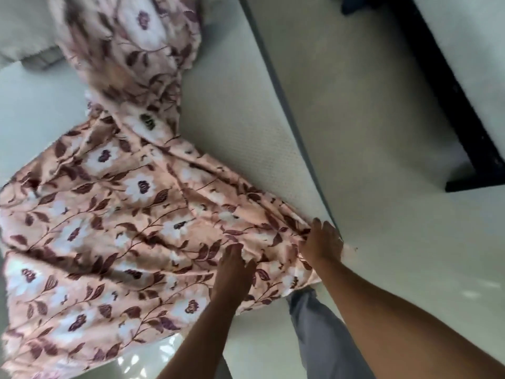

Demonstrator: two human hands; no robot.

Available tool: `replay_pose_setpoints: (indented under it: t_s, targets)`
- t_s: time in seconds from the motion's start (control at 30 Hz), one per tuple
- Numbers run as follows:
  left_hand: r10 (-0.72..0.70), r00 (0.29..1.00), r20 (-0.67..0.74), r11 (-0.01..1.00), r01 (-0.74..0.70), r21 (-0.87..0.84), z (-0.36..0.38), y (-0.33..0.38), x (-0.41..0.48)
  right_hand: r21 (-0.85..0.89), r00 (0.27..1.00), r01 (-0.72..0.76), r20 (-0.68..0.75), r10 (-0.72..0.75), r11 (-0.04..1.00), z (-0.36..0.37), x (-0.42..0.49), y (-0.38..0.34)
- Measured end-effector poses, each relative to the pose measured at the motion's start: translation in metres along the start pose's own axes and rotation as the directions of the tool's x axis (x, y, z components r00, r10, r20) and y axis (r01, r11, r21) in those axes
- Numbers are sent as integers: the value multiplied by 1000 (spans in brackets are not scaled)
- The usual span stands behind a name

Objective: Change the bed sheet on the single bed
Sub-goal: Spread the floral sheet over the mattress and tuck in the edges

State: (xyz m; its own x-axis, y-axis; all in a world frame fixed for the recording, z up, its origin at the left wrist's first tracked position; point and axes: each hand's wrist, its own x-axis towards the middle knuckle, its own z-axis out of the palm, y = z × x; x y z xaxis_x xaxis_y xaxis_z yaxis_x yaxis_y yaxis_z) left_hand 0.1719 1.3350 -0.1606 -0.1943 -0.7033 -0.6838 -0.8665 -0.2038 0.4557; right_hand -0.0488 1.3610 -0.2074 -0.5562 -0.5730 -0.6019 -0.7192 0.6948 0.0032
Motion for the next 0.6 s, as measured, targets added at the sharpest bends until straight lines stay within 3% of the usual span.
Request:
replay_pose_setpoints:
  t_s: [0.1,0.17,0.27,0.33,0.4,0.5,0.53,0.6]
  targets:
    - [-90,996,12,989,91,-113,26,56,13,-13,977,161,141,-157,987,-11,24,19]
    - [-111,994,-12,974,107,-201,33,80,20,125,928,264,235,-288,956,-15,26,23]
    - [-161,986,-44,952,144,-271,42,110,36,359,860,346,248,-446,867,-30,17,35]
    - [-237,971,-13,915,219,-338,46,120,46,379,803,457,213,-557,805,-30,10,42]
    - [-339,940,34,841,319,-437,49,124,53,281,731,619,136,-669,734,-28,2,47]
    - [-421,907,0,826,383,-413,50,129,60,275,612,769,-57,-789,577,-21,-11,56]
    - [-429,903,-30,831,382,-405,48,131,60,307,602,776,-100,-792,551,-19,-15,59]
    - [-459,886,-68,796,376,-474,45,136,64,401,660,711,-95,-746,578,-21,-19,66]
